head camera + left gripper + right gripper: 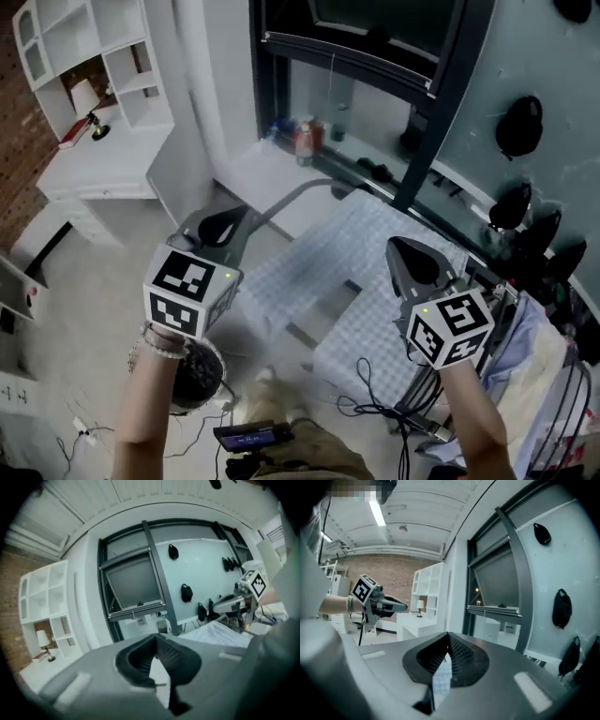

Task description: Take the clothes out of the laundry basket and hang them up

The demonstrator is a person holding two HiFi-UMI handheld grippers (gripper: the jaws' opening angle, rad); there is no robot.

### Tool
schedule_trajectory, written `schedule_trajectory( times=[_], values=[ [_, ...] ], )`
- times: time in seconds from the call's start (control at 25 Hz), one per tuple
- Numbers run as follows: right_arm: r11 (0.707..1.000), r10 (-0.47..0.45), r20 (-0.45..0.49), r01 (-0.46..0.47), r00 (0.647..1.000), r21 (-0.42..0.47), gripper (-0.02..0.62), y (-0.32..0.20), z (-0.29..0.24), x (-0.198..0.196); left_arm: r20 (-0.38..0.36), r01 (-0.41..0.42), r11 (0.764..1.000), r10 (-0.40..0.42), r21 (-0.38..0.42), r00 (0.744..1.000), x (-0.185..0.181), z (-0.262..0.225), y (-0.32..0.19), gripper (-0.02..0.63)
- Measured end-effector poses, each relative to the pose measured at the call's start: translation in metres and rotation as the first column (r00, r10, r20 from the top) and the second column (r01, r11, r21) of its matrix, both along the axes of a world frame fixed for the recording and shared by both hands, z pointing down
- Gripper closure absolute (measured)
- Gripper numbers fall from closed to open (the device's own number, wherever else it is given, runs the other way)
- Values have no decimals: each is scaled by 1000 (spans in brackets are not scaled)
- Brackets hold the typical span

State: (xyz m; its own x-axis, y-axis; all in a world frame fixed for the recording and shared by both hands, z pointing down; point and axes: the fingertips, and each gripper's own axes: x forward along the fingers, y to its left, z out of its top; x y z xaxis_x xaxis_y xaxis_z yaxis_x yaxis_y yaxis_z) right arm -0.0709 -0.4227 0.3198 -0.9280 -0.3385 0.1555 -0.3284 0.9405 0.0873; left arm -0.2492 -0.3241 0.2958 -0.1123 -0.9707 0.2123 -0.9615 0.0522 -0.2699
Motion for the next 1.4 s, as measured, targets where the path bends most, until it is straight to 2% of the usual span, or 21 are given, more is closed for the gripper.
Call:
schedule_trajectory(
  times=[0.12, 0.24, 0.44, 0.6, 0.72, 0.92, 1.04, 1.24, 1.4],
  values=[
    [987, -155, 18, 155, 988, 34, 594, 58, -12, -25, 53, 105, 994, -105, 7, 993, 2, -12, 67, 614],
    [959, -276, 22, 274, 961, 74, 594, 122, -20, -48, 86, 193, 981, -193, 13, 977, 0, -19, 136, 614],
    [895, -440, 25, 436, 898, 98, 594, 225, -30, -78, 103, 353, 936, -353, 21, 930, -6, -22, 254, 614],
    [831, -556, 64, 555, 829, 28, 594, 296, -28, -92, 54, 452, 892, -452, 16, 890, 4, -16, 336, 614],
    [790, -612, 63, 613, 789, 5, 594, 338, -18, -100, 27, 514, 858, -514, 1, 858, 15, -7, 386, 614],
    [697, -717, 22, 716, 696, 42, 594, 409, 4, -108, -5, 614, 789, -614, -22, 789, 31, 14, 465, 614],
    [661, -748, -20, 748, 663, 62, 594, 439, 20, -111, -28, 651, 758, -652, -53, 757, 39, 35, 499, 613],
    [633, -771, -59, 774, 633, 29, 594, 468, 42, -113, -52, 695, 714, -700, -86, 712, 48, 62, 538, 612],
    [638, -767, -89, 770, 635, -3, 594, 478, 61, -114, -67, 705, 698, -715, -122, 696, 54, 82, 556, 612]
  ],
)
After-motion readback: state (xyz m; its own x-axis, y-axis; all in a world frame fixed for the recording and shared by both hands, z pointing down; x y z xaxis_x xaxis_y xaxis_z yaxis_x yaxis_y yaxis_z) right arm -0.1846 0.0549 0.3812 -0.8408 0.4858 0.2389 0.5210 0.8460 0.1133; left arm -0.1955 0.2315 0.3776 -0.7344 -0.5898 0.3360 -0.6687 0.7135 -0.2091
